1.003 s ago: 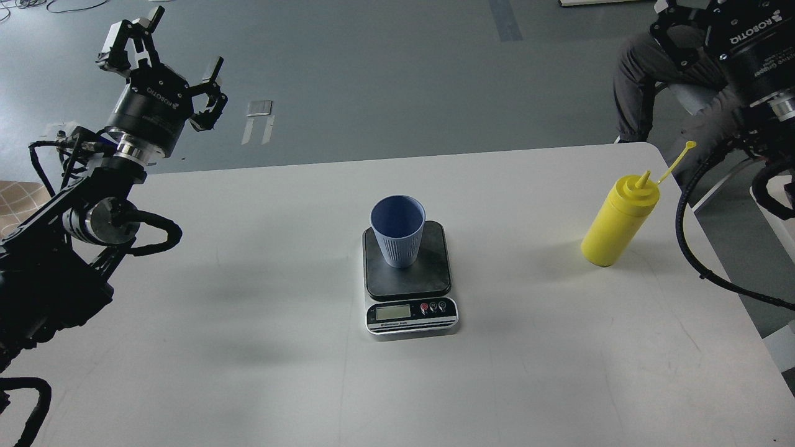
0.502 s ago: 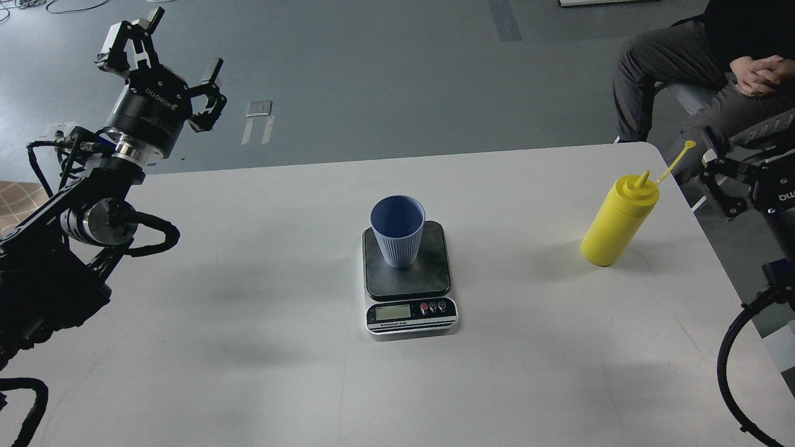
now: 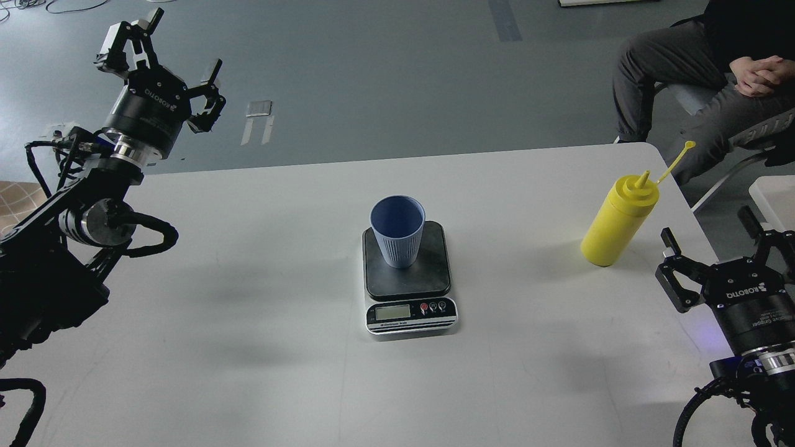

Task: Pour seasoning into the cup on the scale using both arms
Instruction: 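Lower the right gripper to the yellow squeeze bottle and grasp it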

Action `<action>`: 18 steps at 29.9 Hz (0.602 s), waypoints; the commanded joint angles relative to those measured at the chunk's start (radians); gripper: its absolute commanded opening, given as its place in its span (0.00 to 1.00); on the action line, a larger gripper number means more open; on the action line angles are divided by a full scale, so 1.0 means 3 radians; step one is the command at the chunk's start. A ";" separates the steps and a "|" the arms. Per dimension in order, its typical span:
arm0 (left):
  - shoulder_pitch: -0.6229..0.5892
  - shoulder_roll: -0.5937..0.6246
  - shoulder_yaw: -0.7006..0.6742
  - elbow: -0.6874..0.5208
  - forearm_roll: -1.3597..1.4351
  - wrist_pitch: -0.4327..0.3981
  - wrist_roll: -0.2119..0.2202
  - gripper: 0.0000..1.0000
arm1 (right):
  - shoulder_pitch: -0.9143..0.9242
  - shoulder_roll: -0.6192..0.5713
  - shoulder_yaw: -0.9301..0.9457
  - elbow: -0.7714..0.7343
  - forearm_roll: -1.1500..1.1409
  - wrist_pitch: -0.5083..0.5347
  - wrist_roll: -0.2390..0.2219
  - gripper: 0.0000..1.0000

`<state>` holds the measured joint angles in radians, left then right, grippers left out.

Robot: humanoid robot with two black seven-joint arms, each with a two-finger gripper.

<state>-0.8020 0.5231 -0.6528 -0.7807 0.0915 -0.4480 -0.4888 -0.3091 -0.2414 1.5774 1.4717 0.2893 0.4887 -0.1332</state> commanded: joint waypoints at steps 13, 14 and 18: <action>0.0004 0.0000 0.0013 0.0000 0.0002 0.0005 0.0000 0.98 | 0.0416 0.0268 -0.0237 -0.0774 0.0002 0.0000 0.0004 1.00; 0.0004 0.0000 0.0013 0.0000 0.0007 0.0005 0.0000 0.98 | 0.0473 0.0298 -0.0247 -0.0820 0.0002 0.0000 0.0004 1.00; 0.0004 0.0000 0.0008 0.0000 0.0007 0.0005 0.0000 0.98 | 0.0672 0.0375 -0.0257 -0.0963 -0.0003 0.0000 0.0004 1.00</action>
<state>-0.8007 0.5232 -0.6489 -0.7808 0.0929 -0.4463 -0.4888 -0.1493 -0.1448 1.5023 1.2111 0.2897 0.4887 -0.1324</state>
